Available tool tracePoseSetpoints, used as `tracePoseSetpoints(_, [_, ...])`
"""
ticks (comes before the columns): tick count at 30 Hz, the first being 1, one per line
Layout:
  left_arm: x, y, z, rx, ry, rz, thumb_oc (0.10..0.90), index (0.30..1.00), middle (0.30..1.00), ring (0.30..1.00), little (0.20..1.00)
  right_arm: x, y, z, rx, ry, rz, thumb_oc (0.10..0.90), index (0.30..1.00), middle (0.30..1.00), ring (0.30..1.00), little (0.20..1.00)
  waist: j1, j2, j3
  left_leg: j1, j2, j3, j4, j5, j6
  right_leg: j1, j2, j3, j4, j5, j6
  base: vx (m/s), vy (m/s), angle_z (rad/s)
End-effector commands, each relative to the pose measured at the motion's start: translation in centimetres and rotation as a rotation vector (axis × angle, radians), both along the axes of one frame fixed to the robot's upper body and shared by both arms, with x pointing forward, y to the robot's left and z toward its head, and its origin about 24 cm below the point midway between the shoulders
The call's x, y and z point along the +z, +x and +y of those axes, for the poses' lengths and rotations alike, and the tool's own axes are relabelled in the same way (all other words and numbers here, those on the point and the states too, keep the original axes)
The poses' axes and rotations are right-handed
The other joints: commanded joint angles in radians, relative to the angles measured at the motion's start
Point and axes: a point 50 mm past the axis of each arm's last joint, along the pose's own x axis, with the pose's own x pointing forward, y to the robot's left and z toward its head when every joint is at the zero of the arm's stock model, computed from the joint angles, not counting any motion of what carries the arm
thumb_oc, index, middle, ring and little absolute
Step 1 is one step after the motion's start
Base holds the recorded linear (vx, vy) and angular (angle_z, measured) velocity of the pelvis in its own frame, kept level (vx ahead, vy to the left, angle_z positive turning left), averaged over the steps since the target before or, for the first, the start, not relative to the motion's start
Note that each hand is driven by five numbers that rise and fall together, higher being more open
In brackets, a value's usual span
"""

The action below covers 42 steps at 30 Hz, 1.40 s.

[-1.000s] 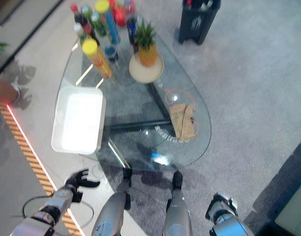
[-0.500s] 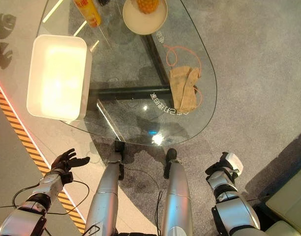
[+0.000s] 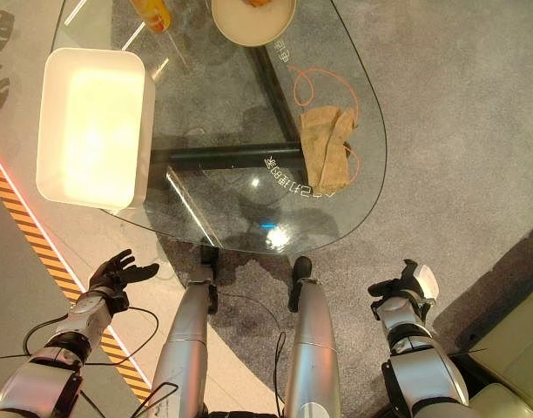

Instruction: Wipe the table with a cloth and put it in the basket.

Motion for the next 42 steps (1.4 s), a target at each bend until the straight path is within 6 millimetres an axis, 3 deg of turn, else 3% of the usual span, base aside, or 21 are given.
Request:
tracePoseSetpoints(1, [-0.7,-2.3,2.9,0.102,0.029,0.038,0.800,0.900,0.900,0.900,0.900,4.8,-1.1,-4.6,-0.244,-0.126,-0.288,0.800,0.900,0.900,0.900,0.900,-0.010,-0.007,-0.020,-0.007,-0.060,0.072,0.165,-0.155,0.078,0.027,0.036,0.016,-0.147,0.131,-0.003,0.00,0.000,0.00])
tracePoseSetpoints(3, [-0.7,-2.3,2.8,0.104,0.028,0.036,0.800,0.900,0.900,0.900,0.900,6.6,0.0,-3.9,-0.243,-0.151,-0.402,0.800,0.900,0.900,0.900,0.900,-0.011,-0.009,-0.020,-0.006,-0.061,0.073,0.162,-0.155,0.078,0.028,0.037,0.015,-0.151,0.132,-0.003,0.00,0.016,-0.01])
tracePoseSetpoints(4, [-0.6,-2.2,2.7,0.109,0.023,0.031,0.800,0.900,0.900,0.900,0.900,9.3,1.4,-2.6,-0.215,-0.180,-0.537,0.800,0.900,0.900,0.900,0.900,-0.013,-0.011,-0.020,-0.002,-0.063,0.073,0.153,-0.152,0.077,0.030,0.037,0.014,-0.160,0.135,-0.004,-0.01,0.041,-0.02])
tracePoseSetpoints(6, [-0.7,-2.2,2.4,0.112,0.020,0.026,0.800,0.900,0.900,0.900,0.900,12.3,2.7,-0.6,-0.175,-0.213,-0.678,0.800,0.900,0.900,0.900,0.900,-0.017,-0.015,-0.020,0.002,-0.064,0.073,0.139,-0.146,0.076,0.033,0.039,0.013,-0.175,0.139,-0.006,-0.01,0.021,-0.01])
tracePoseSetpoints(11, [-1.0,-2.2,1.8,0.115,0.013,0.022,0.800,0.900,0.900,0.900,0.900,16.0,3.9,2.0,-0.093,-0.208,-0.868,0.800,0.900,0.900,0.900,0.900,-0.019,-0.017,-0.020,0.005,-0.066,0.073,0.123,-0.143,0.074,0.037,0.039,0.012,-0.190,0.138,-0.006,-0.01,0.022,-0.02])
tracePoseSetpoints(13, [-1.0,-1.9,1.5,0.105,0.006,0.022,0.800,0.900,0.900,0.900,0.900,18.6,5.1,4.6,0.013,-0.201,-0.971,0.800,0.900,0.900,0.900,0.900,-0.014,-0.012,-0.020,0.009,-0.070,0.074,0.105,-0.137,0.072,0.040,0.038,0.008,-0.206,0.137,-0.009,-0.02,0.041,0.00])
tracePoseSetpoints(17, [-1.2,-1.8,1.1,0.097,0.004,0.034,0.800,0.900,0.900,0.900,0.900,20.3,6.0,7.6,0.120,-0.218,-1.002,0.800,0.900,0.900,0.900,0.900,-0.008,-0.007,-0.020,0.010,-0.075,0.076,0.083,-0.128,0.069,0.040,0.037,0.005,-0.222,0.136,-0.011,-0.02,0.024,0.00])
tracePoseSetpoints(26, [-1.9,-1.6,-0.4,0.075,-0.018,0.031,0.800,0.900,0.900,0.900,0.900,19.5,6.9,13.7,0.318,-0.217,-0.939,0.800,0.900,0.900,0.900,0.900,-0.002,0.012,-0.020,0.039,-0.089,0.092,0.025,-0.105,0.061,0.062,0.032,0.001,-0.260,0.137,-0.017,-0.01,0.030,0.01])
tracePoseSetpoints(36, [-2.5,-1.8,-1.1,0.061,-0.029,0.036,0.800,0.900,0.900,0.900,0.900,17.8,7.2,16.5,0.382,-0.206,-0.850,0.800,0.900,0.900,0.900,0.900,0.002,0.021,-0.020,0.068,-0.091,0.106,-0.001,-0.097,0.062,0.088,0.025,-0.010,-0.277,0.135,-0.025,0.00,0.001,0.00])
tracePoseSetpoints(42, [-2.8,-1.9,-1.6,0.058,-0.036,0.039,0.800,0.900,0.900,0.900,0.900,17.1,7.2,17.1,0.389,-0.208,-0.809,0.800,0.900,0.900,0.900,0.900,0.000,0.023,-0.020,0.075,-0.091,0.112,-0.006,-0.094,0.063,0.090,0.024,-0.011,-0.276,0.134,-0.028,0.00,0.000,0.00])
